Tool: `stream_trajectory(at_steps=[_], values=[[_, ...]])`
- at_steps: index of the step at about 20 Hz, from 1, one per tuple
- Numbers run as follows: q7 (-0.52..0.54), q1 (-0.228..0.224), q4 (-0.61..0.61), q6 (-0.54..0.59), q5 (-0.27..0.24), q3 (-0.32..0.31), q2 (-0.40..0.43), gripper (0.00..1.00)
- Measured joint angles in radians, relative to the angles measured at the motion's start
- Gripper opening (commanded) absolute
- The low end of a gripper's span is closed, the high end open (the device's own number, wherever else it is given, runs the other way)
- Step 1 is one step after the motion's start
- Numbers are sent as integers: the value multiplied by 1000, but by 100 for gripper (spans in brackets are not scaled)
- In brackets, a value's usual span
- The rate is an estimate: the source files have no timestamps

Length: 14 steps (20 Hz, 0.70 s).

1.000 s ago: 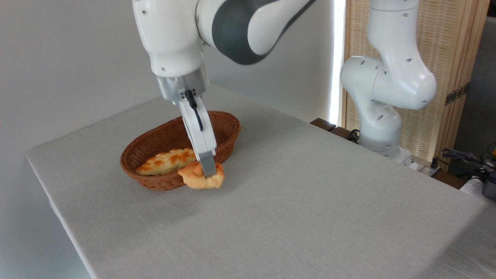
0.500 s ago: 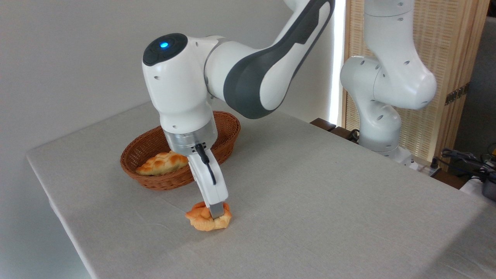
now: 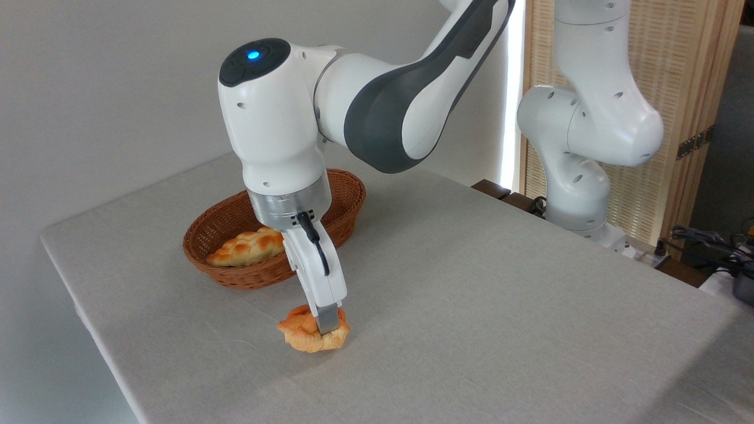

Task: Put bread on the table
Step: 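Lower the bread roll onto the table beside the basket and release, then raise the open gripper away from the bread roll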

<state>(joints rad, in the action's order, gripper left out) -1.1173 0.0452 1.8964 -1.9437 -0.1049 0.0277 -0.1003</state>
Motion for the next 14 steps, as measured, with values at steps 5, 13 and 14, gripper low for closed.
stream_trajectory(at_steps=[5, 13, 14], values=[[0, -2, -1, 0, 0, 4, 11, 100], [27, -3, -15, 18, 0, 5, 151, 100], [55, -3, -21, 46, 0, 6, 174, 100]])
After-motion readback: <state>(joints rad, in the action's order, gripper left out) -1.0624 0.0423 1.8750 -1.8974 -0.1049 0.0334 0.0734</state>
